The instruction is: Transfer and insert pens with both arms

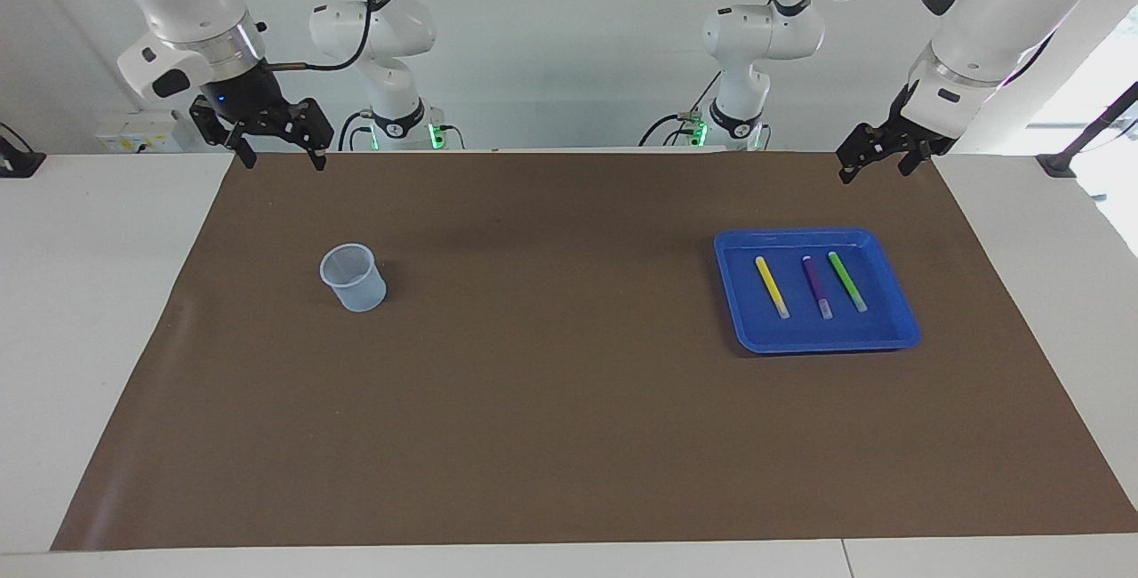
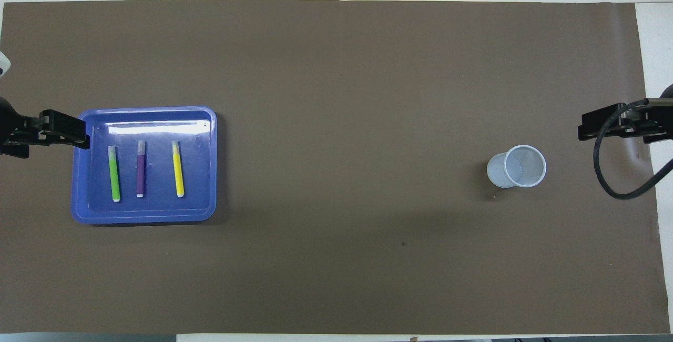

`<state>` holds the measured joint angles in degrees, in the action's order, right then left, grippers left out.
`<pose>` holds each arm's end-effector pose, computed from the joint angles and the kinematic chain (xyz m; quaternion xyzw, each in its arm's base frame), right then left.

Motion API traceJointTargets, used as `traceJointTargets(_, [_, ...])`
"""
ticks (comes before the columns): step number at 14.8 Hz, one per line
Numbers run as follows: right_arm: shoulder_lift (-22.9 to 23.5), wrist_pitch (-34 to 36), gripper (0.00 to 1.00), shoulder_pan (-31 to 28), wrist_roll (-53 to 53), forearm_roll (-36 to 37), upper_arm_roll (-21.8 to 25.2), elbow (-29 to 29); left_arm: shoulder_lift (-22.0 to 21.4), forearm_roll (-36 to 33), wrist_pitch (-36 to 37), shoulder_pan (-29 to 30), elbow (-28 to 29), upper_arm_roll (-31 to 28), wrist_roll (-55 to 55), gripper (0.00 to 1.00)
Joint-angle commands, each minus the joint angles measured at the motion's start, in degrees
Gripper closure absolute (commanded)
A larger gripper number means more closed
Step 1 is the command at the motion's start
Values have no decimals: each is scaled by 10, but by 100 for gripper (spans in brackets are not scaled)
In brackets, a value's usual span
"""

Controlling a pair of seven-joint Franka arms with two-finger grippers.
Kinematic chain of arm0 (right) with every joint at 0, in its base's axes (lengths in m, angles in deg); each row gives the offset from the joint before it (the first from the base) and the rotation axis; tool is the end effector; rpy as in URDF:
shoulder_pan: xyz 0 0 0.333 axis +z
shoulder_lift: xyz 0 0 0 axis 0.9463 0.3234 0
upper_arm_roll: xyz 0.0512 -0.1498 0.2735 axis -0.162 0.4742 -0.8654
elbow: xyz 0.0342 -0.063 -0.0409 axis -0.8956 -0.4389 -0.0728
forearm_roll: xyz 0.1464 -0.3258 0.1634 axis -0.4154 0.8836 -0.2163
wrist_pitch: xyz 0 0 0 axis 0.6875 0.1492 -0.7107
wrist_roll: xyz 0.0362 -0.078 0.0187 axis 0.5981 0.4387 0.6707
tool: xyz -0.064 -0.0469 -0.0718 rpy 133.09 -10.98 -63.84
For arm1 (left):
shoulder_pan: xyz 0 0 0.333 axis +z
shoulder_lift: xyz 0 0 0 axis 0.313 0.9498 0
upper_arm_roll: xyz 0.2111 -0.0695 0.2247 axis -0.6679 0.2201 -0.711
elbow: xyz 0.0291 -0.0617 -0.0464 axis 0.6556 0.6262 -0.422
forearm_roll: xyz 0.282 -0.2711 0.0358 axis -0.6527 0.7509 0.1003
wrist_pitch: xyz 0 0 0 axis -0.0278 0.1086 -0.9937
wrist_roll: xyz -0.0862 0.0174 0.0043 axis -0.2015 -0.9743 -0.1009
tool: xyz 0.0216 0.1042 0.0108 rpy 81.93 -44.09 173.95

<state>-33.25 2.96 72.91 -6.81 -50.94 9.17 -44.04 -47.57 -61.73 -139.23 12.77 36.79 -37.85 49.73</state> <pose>0.5310 0.0086 0.6357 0.9992 -0.0357 -0.0159 0.0009 0.5296 -0.0419 0.6081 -0.9985 -0.0320 0.0443 0.0019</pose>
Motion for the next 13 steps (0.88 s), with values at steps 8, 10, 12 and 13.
traceJointTargets(8, [-5, -3, 0, -9, 14, -11, -2, -8, -5, 1, -22, 1, 12, -4, -3, 0])
traceJointTargets(10, [-5, -3, 0, -9, 14, -11, -2, -8, -13, 1, -34, 2, 28, -7, -5, 0])
traceJointTargets(12, [-4, -4, 0, -9, 14, -11, -2, -8, -26, 1, -71, 21, 60, -7, -9, 0])
traceJointTargets(13, [-5, -3, 0, -9, 14, -11, -2, -8, -29, 1, -82, 29, 78, -7, -12, 0])
